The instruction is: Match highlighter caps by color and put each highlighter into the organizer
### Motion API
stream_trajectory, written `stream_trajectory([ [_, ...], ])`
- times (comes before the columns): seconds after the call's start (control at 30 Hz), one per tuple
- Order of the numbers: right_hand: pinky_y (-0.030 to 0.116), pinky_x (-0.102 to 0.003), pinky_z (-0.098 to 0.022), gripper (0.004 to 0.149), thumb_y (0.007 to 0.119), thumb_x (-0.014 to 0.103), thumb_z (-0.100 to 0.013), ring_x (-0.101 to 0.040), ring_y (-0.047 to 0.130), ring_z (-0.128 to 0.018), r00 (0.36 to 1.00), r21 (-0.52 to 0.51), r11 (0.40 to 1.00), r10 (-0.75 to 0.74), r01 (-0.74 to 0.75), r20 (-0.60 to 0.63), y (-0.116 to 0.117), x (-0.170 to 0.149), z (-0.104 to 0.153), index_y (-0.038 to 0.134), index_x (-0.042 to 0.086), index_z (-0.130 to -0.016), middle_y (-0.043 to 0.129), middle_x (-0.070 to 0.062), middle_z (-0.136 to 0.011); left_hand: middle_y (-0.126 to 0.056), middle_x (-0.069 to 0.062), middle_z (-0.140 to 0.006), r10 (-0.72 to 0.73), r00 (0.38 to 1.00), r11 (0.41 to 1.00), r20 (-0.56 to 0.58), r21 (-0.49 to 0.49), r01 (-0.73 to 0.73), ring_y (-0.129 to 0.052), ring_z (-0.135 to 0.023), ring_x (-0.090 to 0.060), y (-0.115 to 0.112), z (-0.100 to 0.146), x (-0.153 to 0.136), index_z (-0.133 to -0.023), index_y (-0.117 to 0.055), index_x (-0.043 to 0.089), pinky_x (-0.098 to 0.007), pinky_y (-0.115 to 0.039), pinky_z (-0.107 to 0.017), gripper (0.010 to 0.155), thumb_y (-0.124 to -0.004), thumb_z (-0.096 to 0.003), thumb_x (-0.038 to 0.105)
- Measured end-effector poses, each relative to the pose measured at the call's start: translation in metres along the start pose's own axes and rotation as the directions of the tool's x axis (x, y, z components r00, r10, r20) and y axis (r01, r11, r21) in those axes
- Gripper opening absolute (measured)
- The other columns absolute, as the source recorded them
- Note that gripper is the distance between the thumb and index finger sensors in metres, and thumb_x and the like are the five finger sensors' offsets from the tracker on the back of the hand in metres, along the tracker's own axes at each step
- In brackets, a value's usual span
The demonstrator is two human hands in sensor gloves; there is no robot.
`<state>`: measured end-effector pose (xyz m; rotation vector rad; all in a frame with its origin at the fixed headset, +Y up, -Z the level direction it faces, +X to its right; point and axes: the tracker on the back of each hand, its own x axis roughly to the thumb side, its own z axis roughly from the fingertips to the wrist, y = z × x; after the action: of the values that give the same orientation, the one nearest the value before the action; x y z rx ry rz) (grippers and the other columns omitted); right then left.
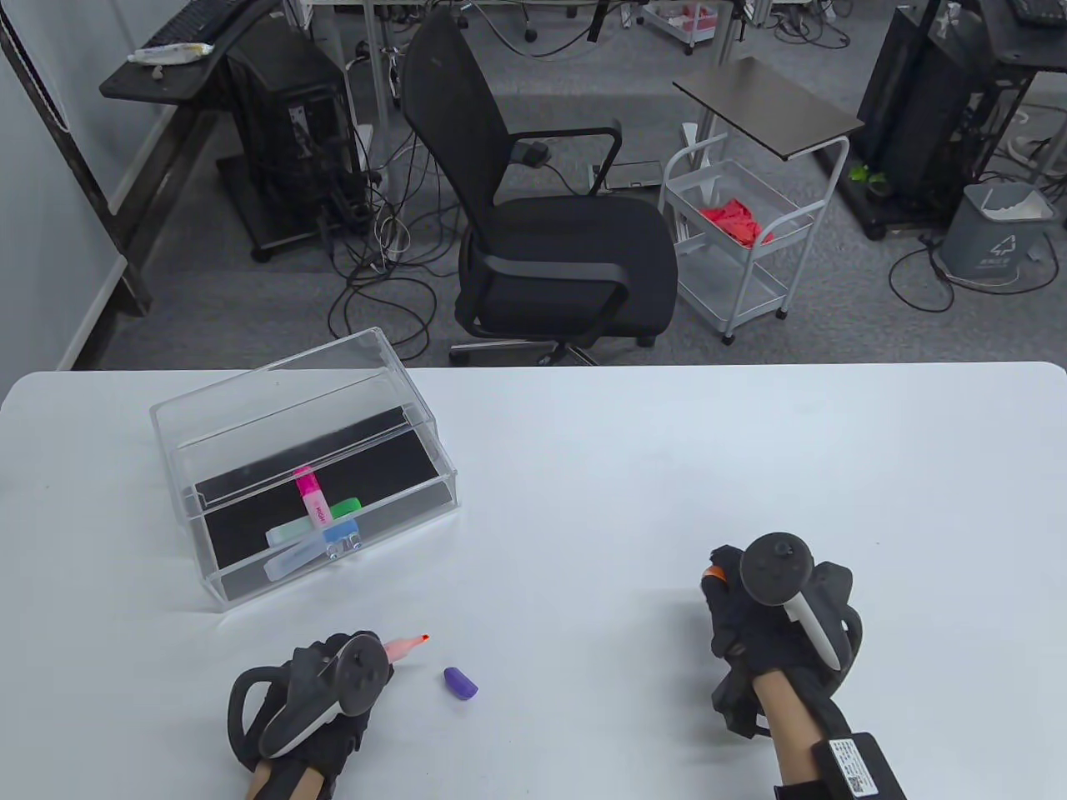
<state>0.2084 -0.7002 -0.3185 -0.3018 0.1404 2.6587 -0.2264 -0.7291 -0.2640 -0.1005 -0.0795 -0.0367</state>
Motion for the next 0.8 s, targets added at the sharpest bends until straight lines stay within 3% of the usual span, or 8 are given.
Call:
stream_trajectory([
  [0.4, 0.064, -0.061, -0.060, 0.051, 0.070, 0.039, -0.045, -0.033, 0.082, -0.075, 0.984, 0.098, 0.990, -0.113, 0.100, 0.135, 0.049, 0.060, 0.040, 0.067, 0.026, -0.095, 0.076, -0.012, -0.086, -0.088, 0.016, -0.068, 0.023, 0.999, 1.000, 0.048, -0.014, -0.022, -0.102, -0.045, -0.009, 0.001, 0.000, 0.010, -0.091, -0.070, 0.036, -0.031, -0.090, -0.041, 0.051, -0.068, -0.0456, 0.060],
  [0.8, 0.065, -0.060, -0.058, 0.049, 0.067, 0.039, -0.045, -0.034, 0.081, -0.073, 0.952, 0.148, 0.967, -0.236, 0.209, 0.195, 0.082, 0.091, 0.066, 0.071, 0.026, -0.093, 0.076, -0.013, -0.084, -0.089, 0.016, -0.070, 0.053, 0.993, 0.998, 0.106, -0.052, -0.048, -0.101, -0.040, -0.009, -0.002, -0.001, 0.016, -0.093, -0.070, 0.037, -0.030, -0.090, -0.037, 0.053, -0.069, -0.0455, 0.060],
])
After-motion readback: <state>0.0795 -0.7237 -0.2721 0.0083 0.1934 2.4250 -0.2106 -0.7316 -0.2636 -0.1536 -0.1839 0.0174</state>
